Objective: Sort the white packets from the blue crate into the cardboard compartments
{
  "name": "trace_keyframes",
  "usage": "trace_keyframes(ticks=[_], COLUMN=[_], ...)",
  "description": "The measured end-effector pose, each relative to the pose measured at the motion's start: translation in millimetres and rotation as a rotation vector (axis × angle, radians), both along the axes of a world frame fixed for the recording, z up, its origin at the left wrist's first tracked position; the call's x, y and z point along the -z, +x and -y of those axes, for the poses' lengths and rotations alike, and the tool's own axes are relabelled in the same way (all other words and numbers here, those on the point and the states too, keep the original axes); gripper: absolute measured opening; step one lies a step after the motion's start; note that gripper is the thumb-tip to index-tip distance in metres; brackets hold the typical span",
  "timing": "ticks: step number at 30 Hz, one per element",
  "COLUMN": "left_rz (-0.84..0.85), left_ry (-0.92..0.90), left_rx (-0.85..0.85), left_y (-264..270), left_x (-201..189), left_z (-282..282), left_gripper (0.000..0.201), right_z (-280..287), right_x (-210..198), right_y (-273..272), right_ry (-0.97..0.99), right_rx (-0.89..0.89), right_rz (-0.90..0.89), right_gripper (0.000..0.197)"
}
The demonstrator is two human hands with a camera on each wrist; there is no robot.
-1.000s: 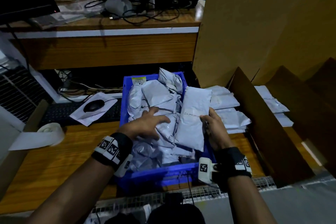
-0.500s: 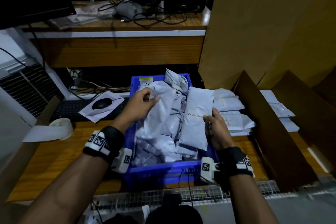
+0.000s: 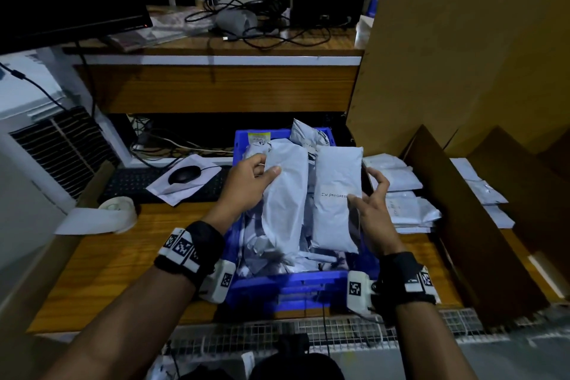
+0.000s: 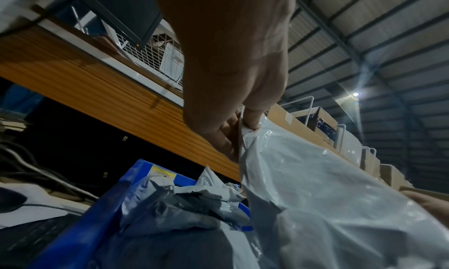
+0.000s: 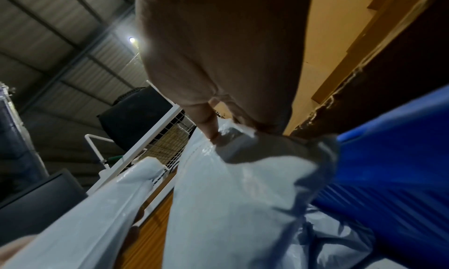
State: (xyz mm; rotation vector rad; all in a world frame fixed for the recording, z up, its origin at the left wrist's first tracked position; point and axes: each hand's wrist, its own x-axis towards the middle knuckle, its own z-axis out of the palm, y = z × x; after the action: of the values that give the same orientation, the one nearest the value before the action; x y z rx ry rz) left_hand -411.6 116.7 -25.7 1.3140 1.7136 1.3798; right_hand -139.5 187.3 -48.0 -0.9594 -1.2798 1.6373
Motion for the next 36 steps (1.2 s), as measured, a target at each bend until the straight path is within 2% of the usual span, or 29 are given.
trace_keyframes(ticks=[2,4,7,10,12,14,17,20,21,23,24,25,28,30,33,34,36], left_rz=[0.063,0.111,0.13,0.024,-0.131,-0.189,-0.036,0.131,0.142,0.033,-0.044,-0.081,-0.078,-0.098,-0.057,-0.039,-0.02], left_ry=[0.002,-0.005,-0.01,0.003,-0.003,-0.023,-0.017,-0.04,-0.09,-0.236,-0.288,-0.315,-0.306,-0.306,-0.33,-0.331,-0.314], left_rx=[0.021,0.052,0.082,0.112,0.137,0.172,0.22,0.233,0.258,0.345,0.385,0.414,0.416,0.407,0.415,0.424,0.425], left_y=[2,4,9,17,20,24,31,40,39,36,35,34,27,17,1,0,3], left_x=[-2,-3,-6,-12,-12,-13,-19,-29,-28,-21,-15,-10,-6,-8,-11,-13,-21], left_z=[1,-1,-5,-7,-9,-10,-7,4,8,17,21,24,32,31,33,34,37], left_gripper=[0.015,0.02,0.022,0.018,0.026,0.034,0.026,0.008,0.028,0.074,0.086,0.089,0.066,0.054,0.046,0.046,0.046], right_z=[4,6,6,11,13,14,13,6,4,-1,-2,-4,-10,-15,-23,-24,-21], right_x=[-6,-11,-14,-27,-37,-44,-54,-57,-59,-59,-60,-61,-61,-58,-48,-46,-46], right_y=[-1,-3,-8,-18,-23,-28,-33,-36,-36,-36,-35,-34,-29,-25,-19,-18,-21], right_ry=[0.06,0.138,0.183,0.131,0.139,0.153,0.242,0.183,0.156,0.128,0.116,0.118,0.09,0.077,0.032,0.011,0.019], right_rx=[-0.031,-0.053,-0.032,-0.022,-0.053,-0.05,-0.048,0.023,0.05,0.096,0.116,0.129,0.164,0.181,0.202,0.191,0.15], right_rz=[-0.015,0.059,0.173,0.097,0.053,0.051,0.061,-0.028,-0.07,-0.132,-0.143,-0.157,-0.199,-0.201,-0.109,-0.109,-0.123], right_gripper=[0.058,0.047,0.042,0.029,0.032,0.033,0.019,0.028,0.031,0.033,0.033,0.033,0.027,0.01,0.039,0.039,0.024])
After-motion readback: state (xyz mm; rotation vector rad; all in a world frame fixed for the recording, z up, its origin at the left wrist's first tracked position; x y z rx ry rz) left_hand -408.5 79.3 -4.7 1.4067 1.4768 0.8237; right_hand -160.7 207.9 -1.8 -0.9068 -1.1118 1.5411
